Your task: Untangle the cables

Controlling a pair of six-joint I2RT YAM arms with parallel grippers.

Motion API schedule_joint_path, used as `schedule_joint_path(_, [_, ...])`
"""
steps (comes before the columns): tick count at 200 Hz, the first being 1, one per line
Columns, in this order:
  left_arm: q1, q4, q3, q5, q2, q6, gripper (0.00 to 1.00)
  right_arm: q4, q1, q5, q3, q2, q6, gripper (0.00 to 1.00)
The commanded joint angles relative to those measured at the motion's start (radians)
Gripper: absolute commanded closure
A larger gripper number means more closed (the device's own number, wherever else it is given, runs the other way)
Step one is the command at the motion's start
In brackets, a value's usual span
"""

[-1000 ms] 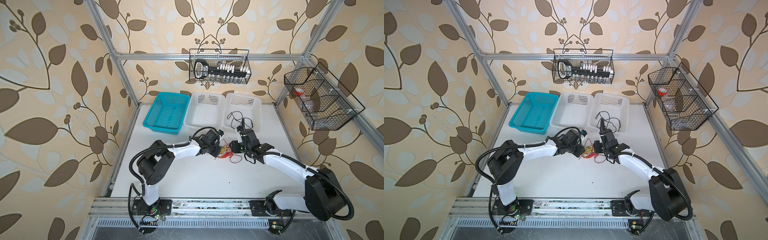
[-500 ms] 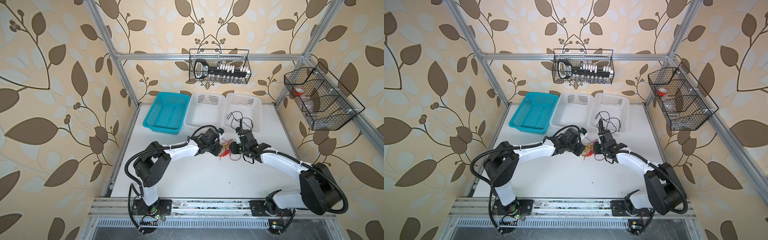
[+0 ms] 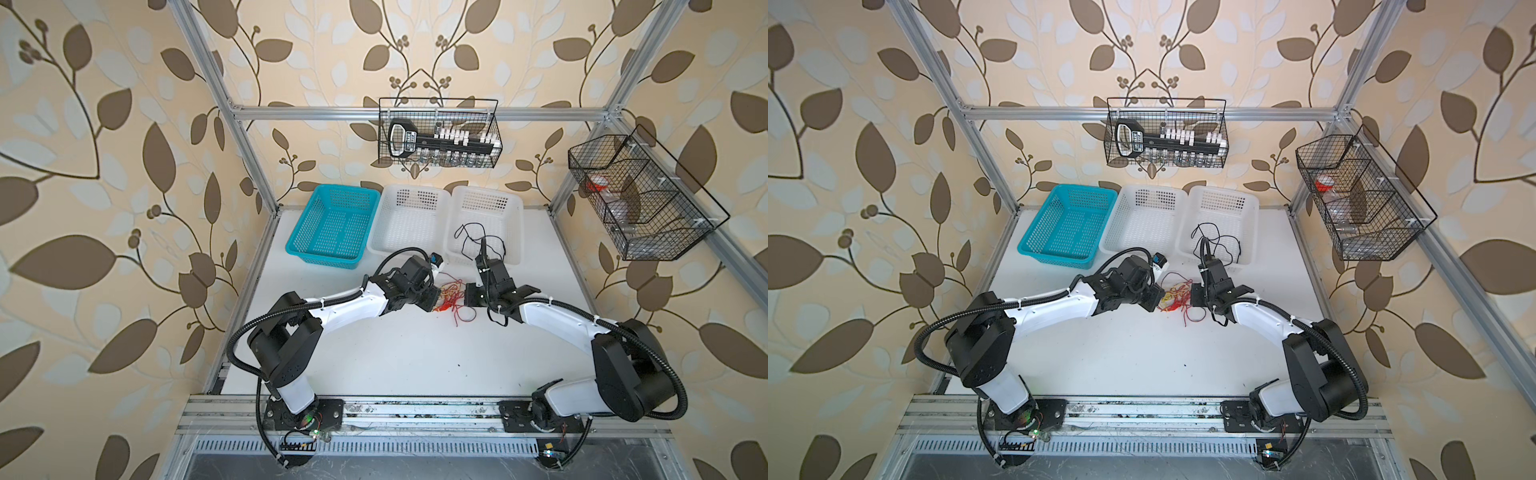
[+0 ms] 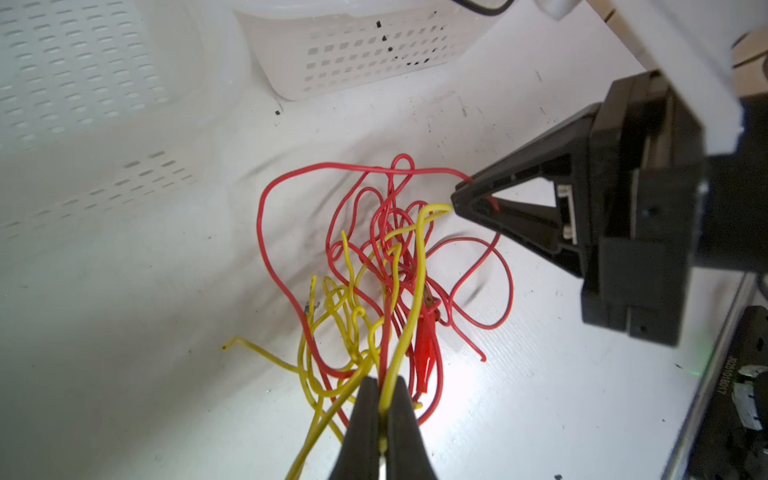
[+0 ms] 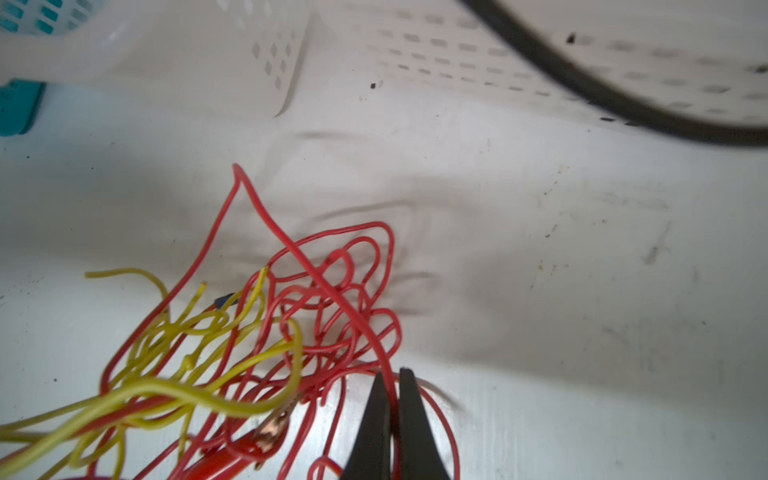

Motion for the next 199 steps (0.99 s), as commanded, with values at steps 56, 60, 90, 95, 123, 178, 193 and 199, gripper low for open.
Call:
schedule_joint_path(56, [0.001, 0.038, -0.097, -0.165, -0.149, -0.04, 1.0, -0.026, -0.114, 0.076, -0.079, -0.095, 0.034, 1.0])
schedule_joint_path(60, [0.002, 0.04, -0.101, -0.169, -0.152, -0.043, 1.0, -0.028, -0.119, 0.077, -0.081, -0.102, 0.035, 1.0])
schedule_joint_path(90, [0.007, 0.055, -0.118, -0.159, -0.162, -0.052, 1.0, -0.032, -0.127, 0.055, -0.081, -0.134, 0.027, 1.0])
schedule_joint_path(95, [0.007, 0.058, -0.119, -0.155, -0.162, -0.052, 1.0, -0.033, -0.127, 0.049, -0.08, -0.136, 0.026, 1.0])
schedule_joint_path(123, [0.007, 0.061, -0.129, -0.169, -0.166, -0.041, 1.0, -0.049, -0.131, 0.077, -0.08, -0.155, 0.023, 1.0])
schedule_joint_path(178, [0.008, 0.049, -0.134, -0.157, -0.109, -0.033, 1.0, -0.073, -0.13, 0.044, -0.03, -0.3, -0.005, 1.0])
schedule_joint_path(193, [0.009, 0.059, -0.141, -0.155, -0.09, -0.051, 1.0, -0.097, -0.131, 0.072, 0.007, -0.351, -0.01, 1.0])
schedule_joint_path(199, [0.009, 0.059, -0.142, -0.156, -0.085, -0.058, 1.0, -0.104, -0.131, 0.083, 0.02, -0.369, -0.011, 1.0])
